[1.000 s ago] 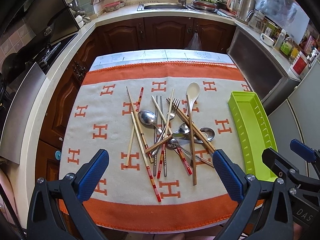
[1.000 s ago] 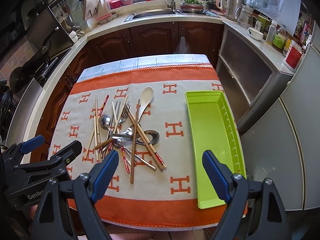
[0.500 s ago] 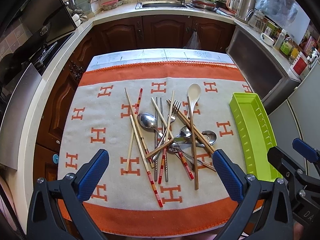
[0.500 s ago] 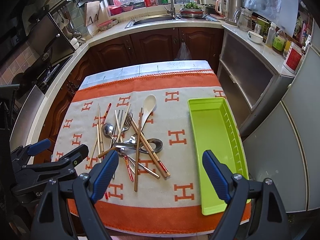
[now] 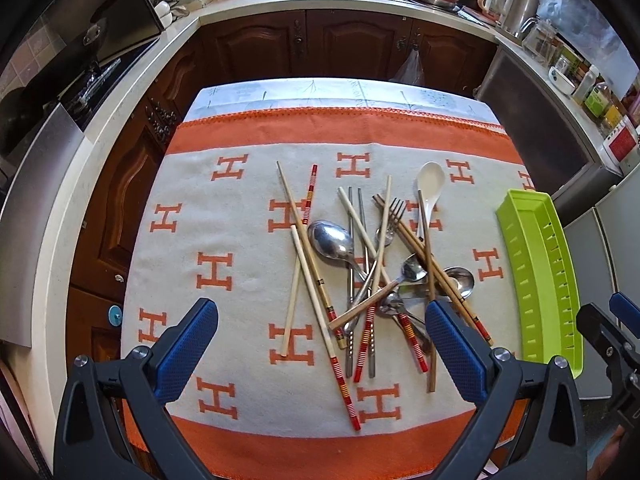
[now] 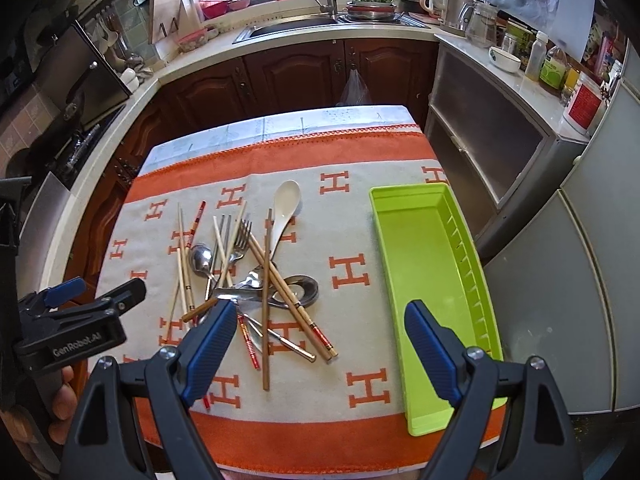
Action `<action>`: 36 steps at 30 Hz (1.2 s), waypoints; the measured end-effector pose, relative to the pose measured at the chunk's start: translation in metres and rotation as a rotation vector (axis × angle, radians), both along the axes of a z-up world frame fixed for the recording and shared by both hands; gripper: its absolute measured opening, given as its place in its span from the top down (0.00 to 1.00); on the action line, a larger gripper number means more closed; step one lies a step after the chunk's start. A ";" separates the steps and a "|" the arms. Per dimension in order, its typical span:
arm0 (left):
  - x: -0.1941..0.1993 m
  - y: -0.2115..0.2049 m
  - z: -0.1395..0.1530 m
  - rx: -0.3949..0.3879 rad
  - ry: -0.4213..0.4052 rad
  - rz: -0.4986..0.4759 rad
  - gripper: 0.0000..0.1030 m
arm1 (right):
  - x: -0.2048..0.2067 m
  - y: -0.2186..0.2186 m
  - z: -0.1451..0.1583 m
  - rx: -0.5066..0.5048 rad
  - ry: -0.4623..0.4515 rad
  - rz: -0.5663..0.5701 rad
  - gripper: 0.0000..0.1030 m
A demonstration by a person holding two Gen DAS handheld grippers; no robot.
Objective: Organize utensils
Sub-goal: 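Grasp a plain wooden chopstick with the left tool while the right tool grasps a brown chopstick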
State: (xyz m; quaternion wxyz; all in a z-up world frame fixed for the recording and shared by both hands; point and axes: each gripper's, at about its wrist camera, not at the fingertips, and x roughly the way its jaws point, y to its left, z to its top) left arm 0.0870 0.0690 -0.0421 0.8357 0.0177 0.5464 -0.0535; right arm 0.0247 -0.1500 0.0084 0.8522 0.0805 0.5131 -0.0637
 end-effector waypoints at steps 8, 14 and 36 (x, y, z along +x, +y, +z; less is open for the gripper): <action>0.013 0.030 -0.025 0.033 0.008 0.001 0.03 | 0.012 0.004 -0.017 0.004 0.046 0.028 0.33; 0.022 0.055 -0.062 -0.032 0.121 0.064 0.31 | 0.031 0.010 -0.054 0.090 0.128 0.091 0.49; 0.047 0.040 -0.126 -0.209 0.236 0.159 0.89 | 0.096 0.041 -0.160 0.190 0.229 0.233 0.94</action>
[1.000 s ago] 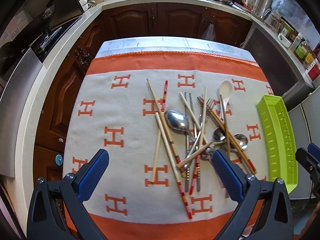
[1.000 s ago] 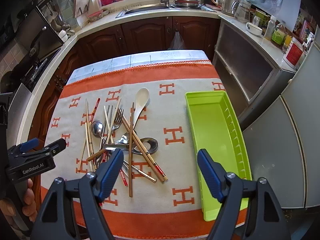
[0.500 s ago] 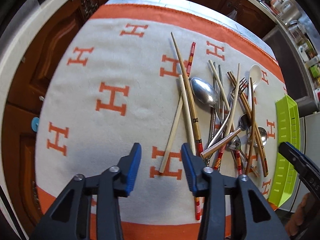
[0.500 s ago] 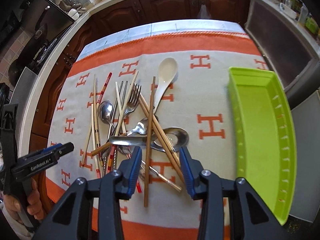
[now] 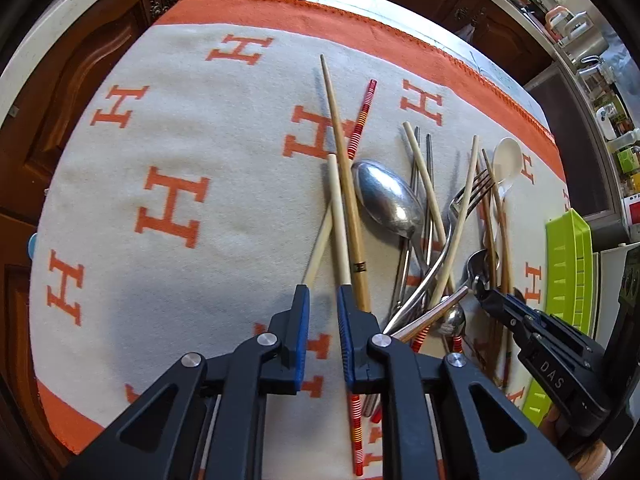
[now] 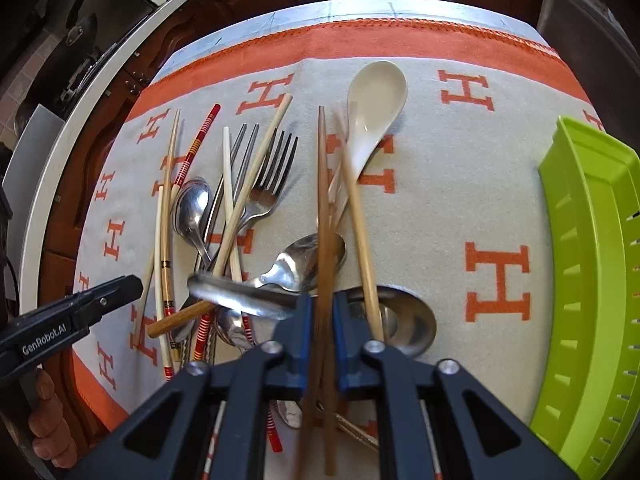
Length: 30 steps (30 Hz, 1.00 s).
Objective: Organize utensils
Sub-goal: 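Grasp a plain wooden chopstick with the left tool while the right tool grasps a brown chopstick, then lift the chopsticks out of the pile with both tools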
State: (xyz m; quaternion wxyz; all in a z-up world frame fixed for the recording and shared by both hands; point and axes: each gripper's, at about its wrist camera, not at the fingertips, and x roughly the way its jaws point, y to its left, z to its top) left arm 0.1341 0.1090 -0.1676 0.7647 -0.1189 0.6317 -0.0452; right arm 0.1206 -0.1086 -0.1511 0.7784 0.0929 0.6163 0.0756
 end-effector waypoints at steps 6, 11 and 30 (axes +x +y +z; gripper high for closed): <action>0.001 -0.004 -0.006 -0.006 0.021 -0.006 0.89 | -0.009 -0.010 0.014 0.061 -0.028 -0.009 0.94; 0.003 -0.005 -0.010 -0.037 0.031 -0.001 0.90 | -0.013 -0.015 0.021 0.089 -0.036 -0.021 0.94; -0.002 -0.004 -0.017 -0.051 0.049 0.027 0.90 | -0.018 -0.016 0.015 0.104 -0.006 0.000 0.94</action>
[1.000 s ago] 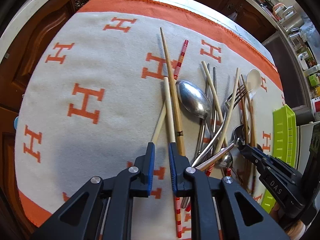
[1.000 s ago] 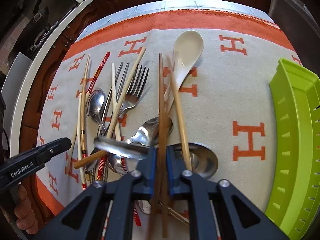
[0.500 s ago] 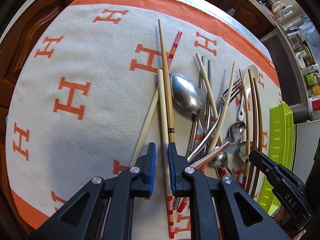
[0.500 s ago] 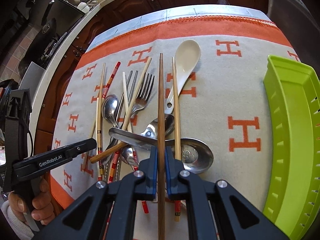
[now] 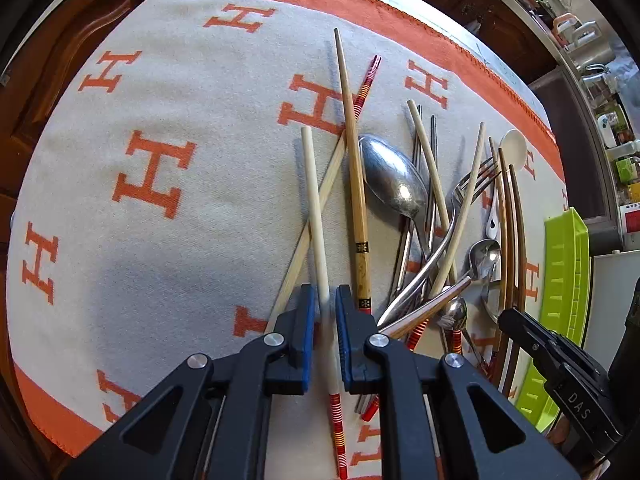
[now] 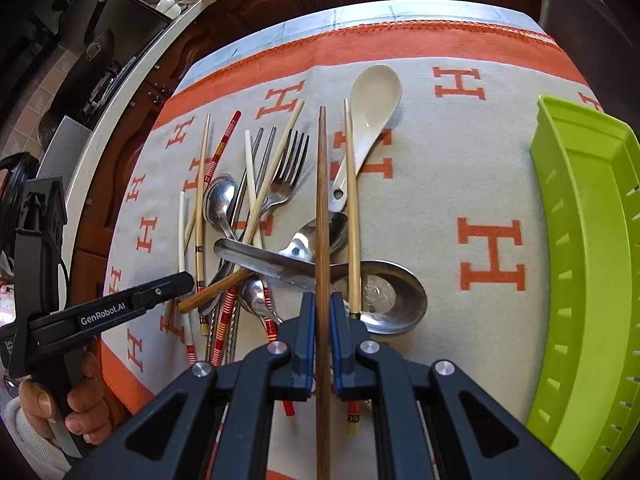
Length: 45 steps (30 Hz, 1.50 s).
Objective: Organize utensils
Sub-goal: 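Lift the chopsticks out of the pile with both tools, then carry both chopsticks over the green tray and open both tools to drop them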
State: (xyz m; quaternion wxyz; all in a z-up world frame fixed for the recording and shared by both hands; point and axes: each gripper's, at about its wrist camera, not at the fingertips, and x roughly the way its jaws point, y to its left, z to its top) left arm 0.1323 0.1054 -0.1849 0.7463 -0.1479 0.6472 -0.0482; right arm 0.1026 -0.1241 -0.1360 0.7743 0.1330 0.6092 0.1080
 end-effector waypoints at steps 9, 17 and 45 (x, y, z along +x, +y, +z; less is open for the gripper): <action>-0.005 -0.014 0.004 0.077 -0.052 -0.037 0.93 | 0.000 0.001 -0.003 0.009 0.022 0.007 0.93; -0.016 -0.005 0.011 0.075 -0.066 -0.002 0.97 | -0.002 -0.006 -0.004 0.001 0.021 -0.004 0.93; -0.050 -0.120 0.157 -0.079 -0.243 -0.349 0.97 | -0.077 -0.070 0.093 0.015 -0.138 -0.190 0.94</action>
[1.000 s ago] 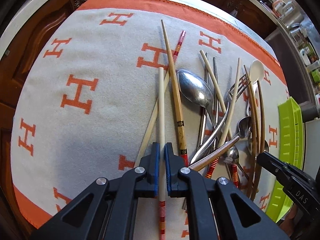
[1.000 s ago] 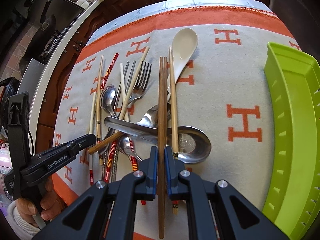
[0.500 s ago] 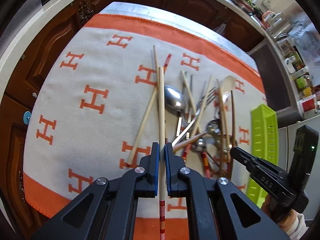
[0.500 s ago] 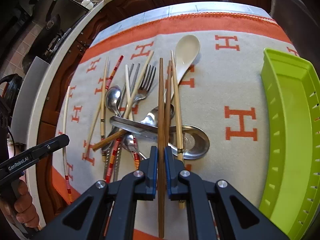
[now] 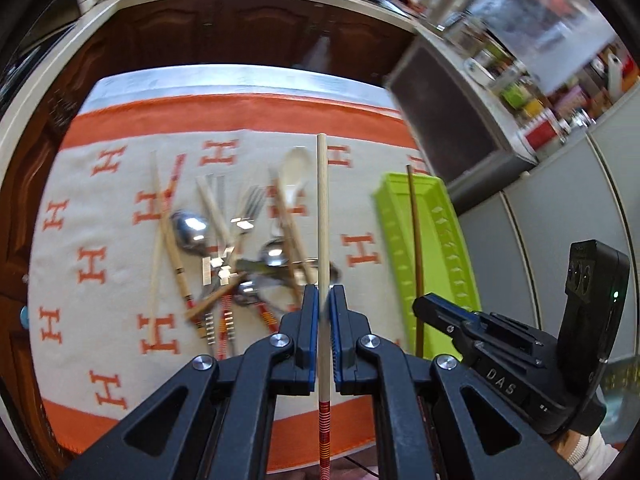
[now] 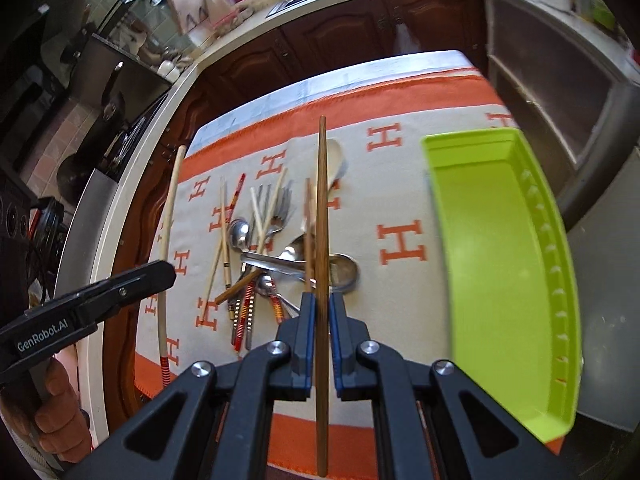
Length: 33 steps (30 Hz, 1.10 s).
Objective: Organize utensils
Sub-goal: 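Carry both chopsticks over the green tray and open both tools to drop them, then move both open tools back over the utensil pile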
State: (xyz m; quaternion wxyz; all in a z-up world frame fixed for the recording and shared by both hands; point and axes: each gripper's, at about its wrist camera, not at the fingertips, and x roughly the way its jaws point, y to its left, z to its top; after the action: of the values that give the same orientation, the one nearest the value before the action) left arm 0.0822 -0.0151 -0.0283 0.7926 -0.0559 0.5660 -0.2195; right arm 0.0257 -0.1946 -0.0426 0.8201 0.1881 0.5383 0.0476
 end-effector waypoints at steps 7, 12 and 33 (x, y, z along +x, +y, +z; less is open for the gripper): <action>0.005 -0.091 0.005 -0.032 0.008 -0.167 0.97 | -0.021 -0.060 0.009 -0.070 0.012 -0.122 0.94; 0.021 -0.146 -0.019 -0.059 0.103 -0.186 0.97 | -0.020 -0.091 0.008 -0.117 0.023 -0.152 0.93; 0.028 -0.153 -0.069 0.169 0.111 -0.115 0.55 | 0.027 -0.121 -0.042 -0.140 0.163 0.019 0.93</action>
State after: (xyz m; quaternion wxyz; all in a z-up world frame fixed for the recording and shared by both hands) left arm 0.1099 -0.1680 -0.0974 0.7482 0.0315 0.6276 -0.2129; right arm 0.0530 -0.3154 -0.0850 0.7841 0.1284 0.6072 0.0019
